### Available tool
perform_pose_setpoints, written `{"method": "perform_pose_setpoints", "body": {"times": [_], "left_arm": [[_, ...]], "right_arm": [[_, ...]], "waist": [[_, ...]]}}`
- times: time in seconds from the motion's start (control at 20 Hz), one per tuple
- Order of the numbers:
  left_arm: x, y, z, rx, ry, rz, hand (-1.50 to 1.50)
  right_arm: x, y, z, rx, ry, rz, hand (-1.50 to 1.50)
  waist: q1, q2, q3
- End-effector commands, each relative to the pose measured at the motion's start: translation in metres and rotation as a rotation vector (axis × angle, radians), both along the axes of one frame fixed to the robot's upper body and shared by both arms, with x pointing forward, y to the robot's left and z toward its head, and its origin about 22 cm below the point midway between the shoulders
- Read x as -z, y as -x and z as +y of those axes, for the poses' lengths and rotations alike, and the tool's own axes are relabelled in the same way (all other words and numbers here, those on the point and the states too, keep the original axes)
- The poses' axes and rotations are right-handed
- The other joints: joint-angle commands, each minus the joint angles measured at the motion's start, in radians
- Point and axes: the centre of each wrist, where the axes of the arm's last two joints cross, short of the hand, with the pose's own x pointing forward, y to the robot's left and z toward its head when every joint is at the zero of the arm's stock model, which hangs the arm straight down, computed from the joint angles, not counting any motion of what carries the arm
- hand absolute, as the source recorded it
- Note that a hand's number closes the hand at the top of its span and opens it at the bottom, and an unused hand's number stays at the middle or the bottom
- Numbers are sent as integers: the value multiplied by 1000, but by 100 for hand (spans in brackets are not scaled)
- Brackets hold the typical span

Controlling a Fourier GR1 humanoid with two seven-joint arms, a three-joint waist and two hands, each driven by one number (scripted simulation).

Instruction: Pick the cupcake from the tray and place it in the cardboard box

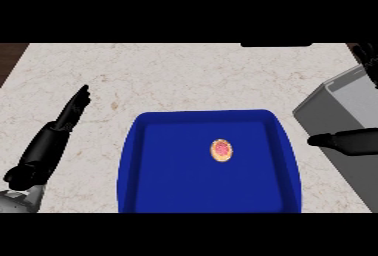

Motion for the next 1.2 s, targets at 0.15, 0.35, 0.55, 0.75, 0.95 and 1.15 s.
{"method": "perform_pose_setpoints", "body": {"times": [0.15,0.35,0.55,0.75,0.95,1.15], "left_arm": [[-11,-22,9,89,8,5,0],[9,-27,-12,97,12,-9,0],[10,-28,-4,114,-4,13,0],[5,-32,-20,126,9,8,0],[-2,-43,-17,111,-20,5,0],[-2,-46,-12,125,6,1,0]], "right_arm": [[25,8,6,-177,296,-125,-150],[1,8,3,-264,465,-159,-150],[-13,16,28,-269,645,-70,-150],[-15,22,54,-336,881,46,-150],[-19,40,96,-382,1008,107,-150],[-13,44,140,-338,1111,134,-150]], "waist": [[14,6,1],[10,4,1],[18,2,-1],[30,2,-2],[26,1,-2],[30,1,-2]]}}
